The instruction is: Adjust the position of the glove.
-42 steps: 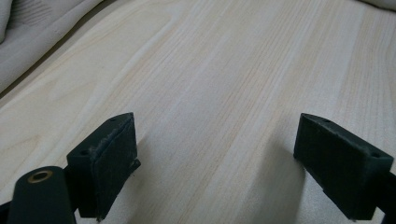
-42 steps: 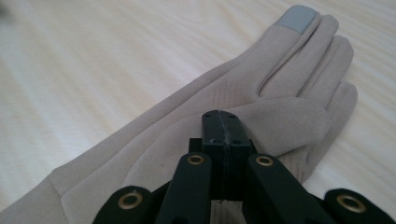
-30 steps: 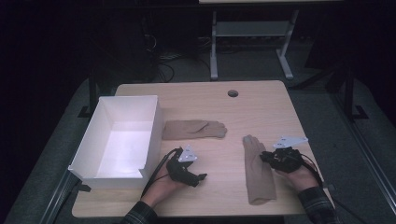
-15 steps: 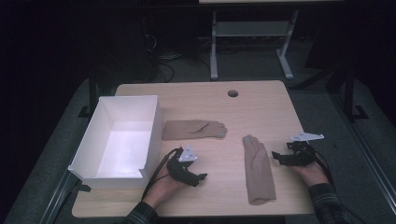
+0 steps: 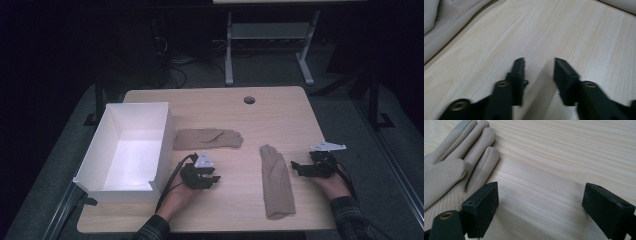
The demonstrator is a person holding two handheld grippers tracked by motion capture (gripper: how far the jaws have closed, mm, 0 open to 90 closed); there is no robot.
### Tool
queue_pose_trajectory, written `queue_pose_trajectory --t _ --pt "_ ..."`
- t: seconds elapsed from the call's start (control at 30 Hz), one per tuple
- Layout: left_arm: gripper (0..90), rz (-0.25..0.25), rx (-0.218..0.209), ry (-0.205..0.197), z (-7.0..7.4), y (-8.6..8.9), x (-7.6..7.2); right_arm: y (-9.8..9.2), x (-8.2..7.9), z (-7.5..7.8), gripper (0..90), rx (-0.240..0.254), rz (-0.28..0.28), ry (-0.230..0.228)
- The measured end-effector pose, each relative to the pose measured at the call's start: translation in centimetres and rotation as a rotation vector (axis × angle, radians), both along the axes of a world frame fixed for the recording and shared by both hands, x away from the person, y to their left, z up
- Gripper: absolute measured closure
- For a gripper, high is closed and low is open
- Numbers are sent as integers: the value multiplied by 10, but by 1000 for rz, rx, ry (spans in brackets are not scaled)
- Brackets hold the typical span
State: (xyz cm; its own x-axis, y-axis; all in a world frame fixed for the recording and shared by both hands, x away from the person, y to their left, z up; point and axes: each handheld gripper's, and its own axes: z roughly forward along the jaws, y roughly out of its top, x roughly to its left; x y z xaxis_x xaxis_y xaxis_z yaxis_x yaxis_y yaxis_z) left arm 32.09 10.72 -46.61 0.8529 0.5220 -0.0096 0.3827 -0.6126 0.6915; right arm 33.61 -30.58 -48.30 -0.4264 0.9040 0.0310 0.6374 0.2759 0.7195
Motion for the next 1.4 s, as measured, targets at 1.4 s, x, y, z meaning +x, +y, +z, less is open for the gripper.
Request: queue_pose_trajectory --t 1.4 --pt "896 96 -21 -17 -2 -38 106 0 0 0 135 -2 5 -1"
